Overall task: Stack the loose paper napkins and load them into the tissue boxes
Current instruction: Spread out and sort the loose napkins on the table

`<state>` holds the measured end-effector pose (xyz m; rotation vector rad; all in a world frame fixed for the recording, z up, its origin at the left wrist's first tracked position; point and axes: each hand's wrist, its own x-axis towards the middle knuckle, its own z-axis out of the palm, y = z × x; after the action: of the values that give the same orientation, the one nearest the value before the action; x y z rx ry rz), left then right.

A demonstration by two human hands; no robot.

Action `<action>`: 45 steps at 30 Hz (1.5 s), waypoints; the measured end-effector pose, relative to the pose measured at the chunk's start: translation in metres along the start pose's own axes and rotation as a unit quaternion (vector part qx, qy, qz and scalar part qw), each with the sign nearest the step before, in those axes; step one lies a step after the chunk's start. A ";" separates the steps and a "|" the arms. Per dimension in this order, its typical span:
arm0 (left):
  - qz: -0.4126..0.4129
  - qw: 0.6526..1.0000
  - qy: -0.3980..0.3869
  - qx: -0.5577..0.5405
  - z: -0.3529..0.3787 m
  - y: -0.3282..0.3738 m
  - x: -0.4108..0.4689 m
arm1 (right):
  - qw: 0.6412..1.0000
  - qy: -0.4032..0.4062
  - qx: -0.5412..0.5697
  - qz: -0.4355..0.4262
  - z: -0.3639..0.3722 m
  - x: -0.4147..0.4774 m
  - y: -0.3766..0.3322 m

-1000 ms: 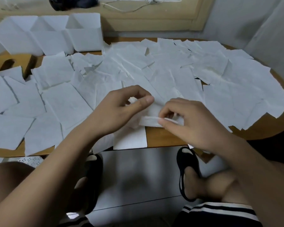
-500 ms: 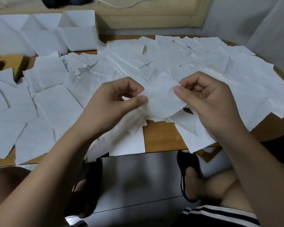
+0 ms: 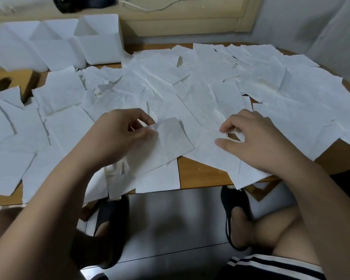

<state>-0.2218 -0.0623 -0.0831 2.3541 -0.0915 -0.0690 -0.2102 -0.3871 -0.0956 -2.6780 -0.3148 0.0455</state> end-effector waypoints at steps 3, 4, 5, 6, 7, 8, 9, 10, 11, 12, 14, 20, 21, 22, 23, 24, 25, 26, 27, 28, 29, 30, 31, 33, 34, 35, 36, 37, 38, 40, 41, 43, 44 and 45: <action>-0.017 0.999 -0.008 0.042 -0.001 -0.004 0.002 | 0.998 -0.021 -0.055 0.013 0.003 0.003 0.000; -0.019 0.999 -0.007 0.048 -0.001 -0.005 0.002 | 0.998 -0.020 -0.059 0.014 0.003 0.003 0.000; -0.020 0.998 -0.006 0.052 -0.002 -0.006 0.002 | 0.998 -0.021 -0.057 0.016 0.003 0.004 -0.001; -0.019 0.998 -0.005 0.055 -0.002 -0.006 0.003 | 0.998 -0.023 -0.050 0.018 0.003 0.004 -0.002; -0.017 0.998 -0.007 0.056 -0.003 -0.006 0.003 | 0.999 -0.028 -0.040 0.020 0.002 0.004 -0.004; -0.016 0.998 -0.008 0.057 -0.004 -0.007 0.003 | 0.999 -0.032 -0.030 0.022 0.002 0.004 -0.005; -0.015 0.998 -0.008 0.056 -0.005 -0.008 0.002 | 0.999 -0.036 -0.020 0.020 0.002 0.004 -0.006; -0.014 0.998 -0.006 0.056 -0.006 -0.009 0.002 | 0.999 -0.037 -0.014 0.015 0.002 0.004 -0.007; -0.014 0.998 -0.004 0.054 -0.007 -0.010 0.002 | 0.999 -0.036 -0.007 0.007 0.002 0.004 -0.008; -0.013 0.999 -0.002 0.050 -0.007 -0.010 0.002 | 0.999 -0.033 0.004 0.000 0.001 0.002 -0.008; -0.012 0.999 0.003 0.037 -0.007 -0.012 0.002 | 0.999 -0.016 0.049 -0.005 -0.004 0.000 -0.008; 0.001 1.000 -0.022 0.014 -0.009 -0.010 0.001 | 0.985 0.122 0.121 -0.027 -0.024 -0.002 -0.013; 0.004 0.999 -0.033 0.012 -0.010 -0.010 0.001 | 0.980 0.134 0.145 -0.030 -0.027 -0.001 -0.015; 0.007 0.999 -0.044 0.012 -0.010 -0.009 0.001 | 0.976 0.138 0.168 -0.032 -0.029 -0.001 -0.017; 0.008 0.998 -0.055 0.011 -0.011 -0.008 0.000 | 0.972 0.137 0.189 -0.034 -0.030 0.000 -0.018; 0.005 0.998 -0.066 0.009 -0.011 -0.007 0.000 | 0.968 0.132 0.211 -0.036 -0.031 0.000 -0.021; 0.002 0.997 -0.074 0.006 -0.013 -0.007 0.000 | 0.964 0.125 0.231 -0.040 -0.032 0.001 -0.024; -0.002 0.997 -0.079 0.000 -0.015 -0.007 0.000 | 0.960 0.119 0.249 -0.043 -0.033 0.002 -0.027; -0.007 0.997 -0.083 -0.007 -0.018 -0.007 -0.001 | 0.957 0.117 0.262 -0.048 -0.033 0.003 -0.030; -0.008 0.996 -0.083 -0.012 -0.021 -0.008 -0.001 | 0.953 0.116 0.274 -0.053 -0.034 0.004 -0.033; -0.003 0.997 -0.077 -0.011 -0.025 -0.008 -0.001 | 0.950 0.118 0.285 -0.057 -0.034 0.005 -0.036; 0.010 0.998 -0.064 -0.008 -0.028 -0.009 -0.002 | 0.946 0.123 0.294 -0.062 -0.034 0.006 -0.039; 0.026 0.999 -0.042 -0.007 -0.031 -0.008 -0.003 | 0.942 0.133 0.302 -0.066 -0.034 0.007 -0.042; 0.057 0.998 0.013 -0.033 -0.034 -0.003 -0.007 | 0.933 0.172 0.308 -0.071 -0.034 0.007 -0.045; 0.072 0.995 0.030 -0.068 -0.034 -0.001 -0.008 | 0.928 0.193 0.308 -0.075 -0.034 0.007 -0.047; 0.083 0.989 0.039 -0.113 -0.034 0.003 -0.009 | 0.924 0.209 0.310 -0.078 -0.034 0.007 -0.049; 0.094 0.983 0.046 -0.152 -0.033 0.007 -0.010 | 0.921 0.218 0.314 -0.080 -0.034 0.007 -0.052; 0.106 0.977 0.051 -0.176 -0.032 0.010 -0.012 | 0.919 0.216 0.318 -0.082 -0.033 0.007 -0.054; 0.118 0.974 0.053 -0.187 -0.031 0.012 -0.014 | 0.920 0.206 0.322 -0.085 -0.031 0.007 -0.057; 0.128 0.973 0.050 -0.185 -0.029 0.015 -0.016 | 0.923 0.168 0.332 -0.098 -0.025 0.007 -0.067; 0.127 0.974 0.049 -0.179 -0.029 0.015 -0.018 | 0.926 0.144 0.334 -0.106 -0.021 0.008 -0.071; 0.121 0.977 0.045 -0.172 -0.030 0.015 -0.019 | 0.935 0.092 0.321 -0.116 -0.012 0.009 -0.077; 0.115 0.978 0.039 -0.167 -0.030 0.014 -0.018 | 0.940 0.067 0.314 -0.118 -0.006 0.011 -0.078; 0.106 0.982 0.030 -0.155 -0.031 0.013 -0.018 | 0.943 0.045 0.309 -0.116 -0.001 0.014 -0.080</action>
<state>-0.2376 -0.0479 -0.0516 2.0212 -0.2823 0.0866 -0.2137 -0.3144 -0.0601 -2.0008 -0.4929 -0.0440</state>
